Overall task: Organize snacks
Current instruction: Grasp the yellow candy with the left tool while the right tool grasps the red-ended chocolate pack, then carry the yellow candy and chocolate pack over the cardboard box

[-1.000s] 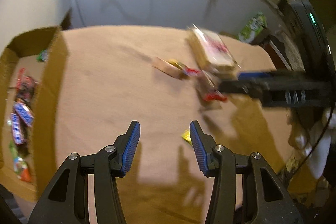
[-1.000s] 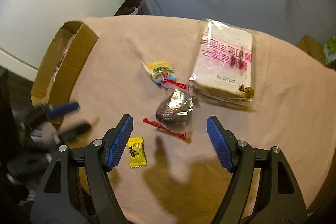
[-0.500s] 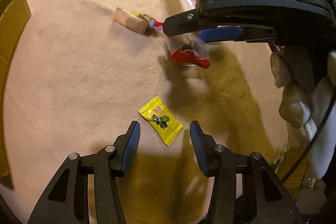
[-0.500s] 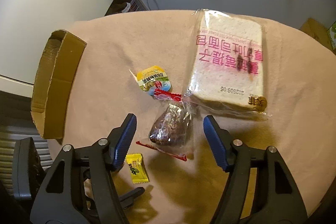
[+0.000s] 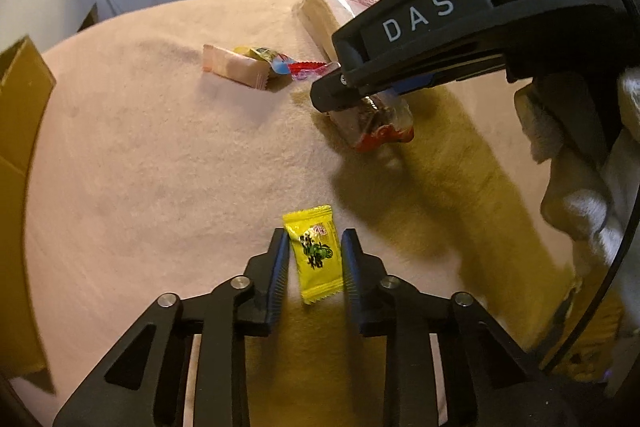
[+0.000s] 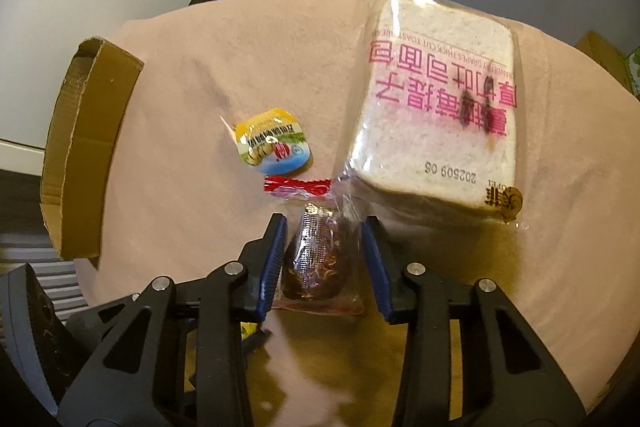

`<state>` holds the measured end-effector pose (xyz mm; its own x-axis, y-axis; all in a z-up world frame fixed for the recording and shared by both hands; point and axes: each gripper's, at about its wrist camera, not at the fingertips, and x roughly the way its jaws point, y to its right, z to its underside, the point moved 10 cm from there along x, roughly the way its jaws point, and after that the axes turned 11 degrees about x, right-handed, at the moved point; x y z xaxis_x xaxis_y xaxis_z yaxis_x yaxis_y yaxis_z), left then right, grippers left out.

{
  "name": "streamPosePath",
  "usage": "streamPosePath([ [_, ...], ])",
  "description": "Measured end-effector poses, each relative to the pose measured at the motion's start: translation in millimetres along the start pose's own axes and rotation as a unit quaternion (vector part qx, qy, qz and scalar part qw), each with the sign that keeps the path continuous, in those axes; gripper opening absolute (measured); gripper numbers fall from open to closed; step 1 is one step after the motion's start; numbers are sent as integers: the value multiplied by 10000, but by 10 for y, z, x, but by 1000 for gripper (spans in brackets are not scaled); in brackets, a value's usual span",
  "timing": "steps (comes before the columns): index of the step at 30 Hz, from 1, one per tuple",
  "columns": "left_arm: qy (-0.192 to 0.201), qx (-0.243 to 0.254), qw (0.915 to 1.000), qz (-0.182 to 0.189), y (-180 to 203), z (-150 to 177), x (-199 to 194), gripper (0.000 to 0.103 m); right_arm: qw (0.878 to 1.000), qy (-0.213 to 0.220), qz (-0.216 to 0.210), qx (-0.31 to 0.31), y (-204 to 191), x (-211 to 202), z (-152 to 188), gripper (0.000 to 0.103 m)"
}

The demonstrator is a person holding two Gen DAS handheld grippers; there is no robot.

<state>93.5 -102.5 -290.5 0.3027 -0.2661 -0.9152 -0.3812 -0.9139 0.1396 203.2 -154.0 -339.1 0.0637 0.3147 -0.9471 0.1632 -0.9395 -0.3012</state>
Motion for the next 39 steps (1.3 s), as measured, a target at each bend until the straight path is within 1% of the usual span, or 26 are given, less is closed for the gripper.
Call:
streamPosePath([
  [3, 8, 142, 9999, -63, 43, 8, -4, 22, 10000, 10, 8, -44, 25, -13, 21, 36],
  [6, 17, 330, 9993, -171, 89, 10, 2, 20, 10000, 39, -11, -77, 62, -41, 92, 35],
  [8, 36, 352, 9992, -178, 113, 8, -4, 20, 9999, 62, 7, -117, 86, -62, 132, 35],
  [9, 42, 324, 9993, -158, 190, 4, 2, 20, 9999, 75, 13, -132, 95, -71, 151, 35],
  [12, 70, 130, 9999, 6, 164, 7, -19, 19, 9999, 115, 5, -124, 132, -107, 228, 34],
  [16, 121, -326, 9991, 226, 54, 33, -87, 19, 9997, 239, -26, 23, 203, -177, 328, 34],
  [21, 199, -463, 9985, 229, -21, 40, -156, 19, 9993, 329, -120, 136, 213, -248, 388, 34],
  [22, 222, -478, 9983, 231, -107, 52, -219, 19, 9992, 345, -130, 139, 210, -270, 394, 34],
  [24, 279, -488, 9982, 207, -162, 24, -293, 19, 9991, 377, -145, 126, 202, -307, 412, 34],
  [28, 412, -538, 9976, 154, -289, -12, -384, 19, 9988, 459, -157, 56, 140, -415, 406, 34],
  [30, 475, -602, 9970, 114, -358, 20, -450, 19, 9986, 507, -168, -14, 84, -468, 389, 34],
  [35, 654, -766, 9949, -90, -616, -42, -594, 19, 9976, 619, -241, -202, -180, -563, 317, 34],
  [39, 753, -916, 9925, -288, -834, -27, -736, 19, 9964, 675, -308, -411, -428, -608, 255, 34],
])
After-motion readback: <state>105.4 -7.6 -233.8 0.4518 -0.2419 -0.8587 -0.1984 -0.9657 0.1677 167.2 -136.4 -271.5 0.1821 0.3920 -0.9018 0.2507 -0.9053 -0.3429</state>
